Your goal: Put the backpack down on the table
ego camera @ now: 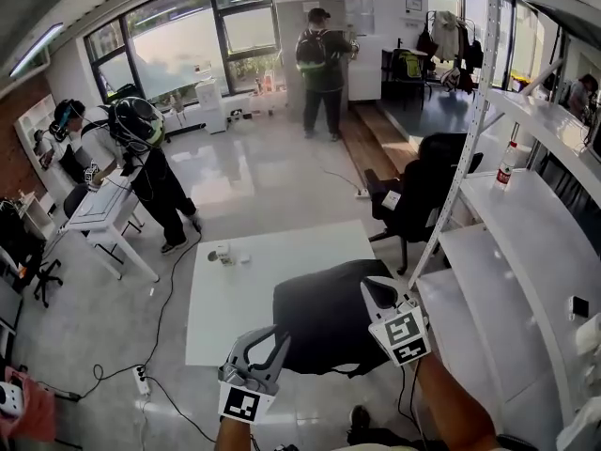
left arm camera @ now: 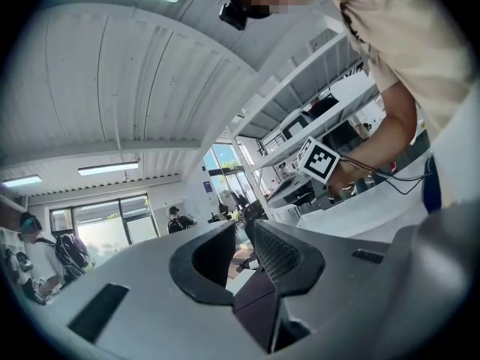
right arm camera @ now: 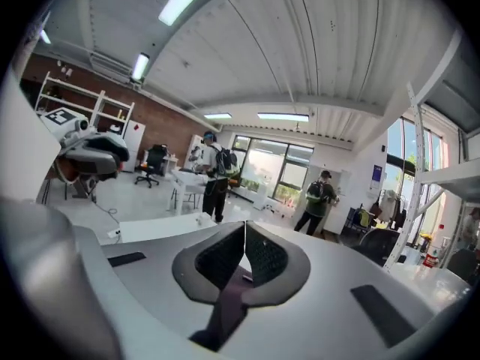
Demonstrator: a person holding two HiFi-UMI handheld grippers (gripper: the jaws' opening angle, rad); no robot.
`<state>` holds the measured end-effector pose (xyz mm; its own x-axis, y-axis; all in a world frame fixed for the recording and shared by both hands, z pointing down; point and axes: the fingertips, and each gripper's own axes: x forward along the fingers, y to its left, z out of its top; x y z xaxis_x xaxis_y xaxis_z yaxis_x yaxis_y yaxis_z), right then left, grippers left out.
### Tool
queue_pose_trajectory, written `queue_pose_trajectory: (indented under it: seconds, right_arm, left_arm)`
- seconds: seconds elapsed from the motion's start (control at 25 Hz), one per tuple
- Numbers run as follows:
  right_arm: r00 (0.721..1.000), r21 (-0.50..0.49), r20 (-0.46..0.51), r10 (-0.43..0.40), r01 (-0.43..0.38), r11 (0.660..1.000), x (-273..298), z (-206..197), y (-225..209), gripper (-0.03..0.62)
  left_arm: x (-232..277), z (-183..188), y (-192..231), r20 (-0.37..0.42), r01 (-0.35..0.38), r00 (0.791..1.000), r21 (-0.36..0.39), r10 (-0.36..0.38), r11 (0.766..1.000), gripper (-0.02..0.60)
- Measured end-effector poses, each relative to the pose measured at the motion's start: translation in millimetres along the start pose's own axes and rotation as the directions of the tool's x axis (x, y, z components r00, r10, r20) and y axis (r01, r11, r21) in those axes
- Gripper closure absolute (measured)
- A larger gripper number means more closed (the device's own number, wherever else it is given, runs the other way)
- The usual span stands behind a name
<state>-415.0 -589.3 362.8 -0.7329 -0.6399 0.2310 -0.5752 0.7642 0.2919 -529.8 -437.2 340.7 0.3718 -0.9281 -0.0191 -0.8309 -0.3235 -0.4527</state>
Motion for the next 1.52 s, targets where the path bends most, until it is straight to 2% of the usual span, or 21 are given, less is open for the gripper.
queue_pose_trajectory:
  seconds: [0.16,0.36,0.8,1.2,1.4,1.52]
  right_arm:
    - [0.998,-0.085,0.053,0.027,-0.022,0.996,-48,30,46,0.568]
    - [0.995,-0.18,0.045,0.09,-0.081,0.98,-100,40,110,0.569]
    - [0.991,-0.16,0.008,0.131,-0.128,0.979,-201,32,198,0.57]
    - [0.981,-0.133,-0.003,0.193,-0.191,0.972,-259,18,209,0.571]
    - [0.978,-0.112,-0.009,0.208,-0.207,0.972,-290,3,197,0.57]
    - [0.978,-0.1,-0.012,0.208,-0.208,0.973,-302,-6,186,0.571]
  left_arm:
    - [-36,15,-9,0.024,0.006,1.0,0.015,-0.006,1.0,0.495]
    - [-85,28,-29,0.026,0.025,0.999,0.014,-0.026,1.0,0.495]
    - [-161,64,-89,0.079,0.108,0.991,0.019,-0.109,0.994,0.495]
    - [-173,85,-132,0.031,0.094,0.995,0.0,-0.094,0.996,0.495]
    - [-167,97,-164,0.016,0.092,0.996,-0.037,-0.092,0.995,0.495]
    - [-159,102,-181,0.003,0.104,0.995,-0.034,-0.104,0.994,0.495]
